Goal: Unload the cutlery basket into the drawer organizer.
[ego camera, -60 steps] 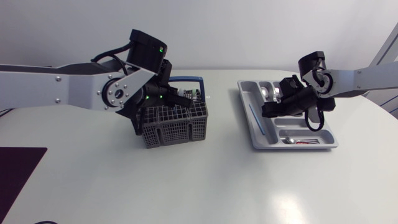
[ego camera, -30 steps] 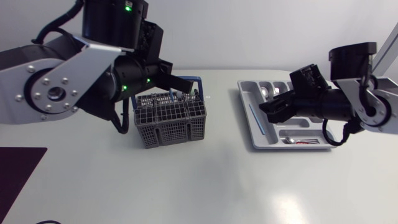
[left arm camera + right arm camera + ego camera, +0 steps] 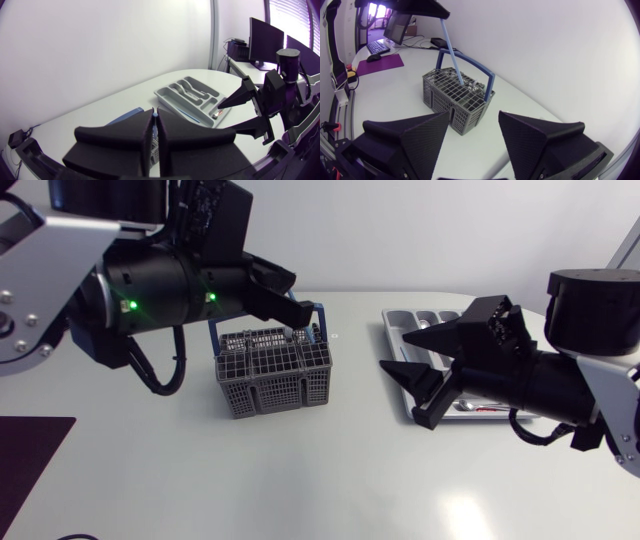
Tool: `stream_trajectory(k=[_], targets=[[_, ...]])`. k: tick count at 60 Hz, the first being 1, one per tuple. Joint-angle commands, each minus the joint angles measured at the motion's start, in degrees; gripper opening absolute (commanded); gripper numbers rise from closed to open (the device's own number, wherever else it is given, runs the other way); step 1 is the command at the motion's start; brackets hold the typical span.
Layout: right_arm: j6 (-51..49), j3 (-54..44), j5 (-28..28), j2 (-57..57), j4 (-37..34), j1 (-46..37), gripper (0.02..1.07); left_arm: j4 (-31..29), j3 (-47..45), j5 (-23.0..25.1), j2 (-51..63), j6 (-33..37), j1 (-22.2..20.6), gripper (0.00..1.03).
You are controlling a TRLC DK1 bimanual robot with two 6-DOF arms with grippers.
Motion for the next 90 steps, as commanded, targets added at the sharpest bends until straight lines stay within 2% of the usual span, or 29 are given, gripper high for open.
stream_trajectory(k=[1, 16, 24, 29, 33, 51, 69, 73, 90], targets=[[-1.48, -1.84, -0.27, -0.51, 1.27, 2.21, 0.74, -0.65, -0.03, 4.85, 1.68, -1.69, 1.93, 0.03], [-2.1, -1.58, 0.08, 2.39, 4.0, 6.34, 0.73, -4.34, 3.48, 19.44, 7.31, -3.36, 5.62, 0.03], [-3.06, -0.97, 0.08, 4.41, 4.35, 7.3, 0.72, -7.51, 6.21, 24.62, 9.59, -3.8, 6.85, 0.03], [-3.94, -0.88, 0.08, 5.38, 4.79, 7.92, 0.64, -9.0, 7.7, 26.47, 10.47, -3.8, 7.29, 0.03], [-4.64, -0.88, 0.08, 6.52, 5.32, 8.27, 0.64, -9.79, 8.32, 28.31, 10.74, -3.8, 7.46, 0.03], [-4.91, 0.35, -0.19, 10.13, 6.28, 8.89, 0.64, -12.08, 9.9, 32.01, 11.7, -3.97, 7.29, 0.03], [-4.91, 1.41, -0.19, 12.32, 7.25, 8.89, 0.47, -13.66, 10.69, 33.5, 12.23, -4.59, 6.76, 0.03], [-4.73, 1.58, -0.19, 12.41, 7.34, 8.97, 0.46, -13.92, 10.69, 33.85, 12.23, -4.77, 6.67, 0.03], [-4.38, 2.73, -0.27, 14.35, 7.6, 9.15, 0.26, -14.98, 11.22, 34.29, 12.14, -5.38, 6.32, 0.03]])
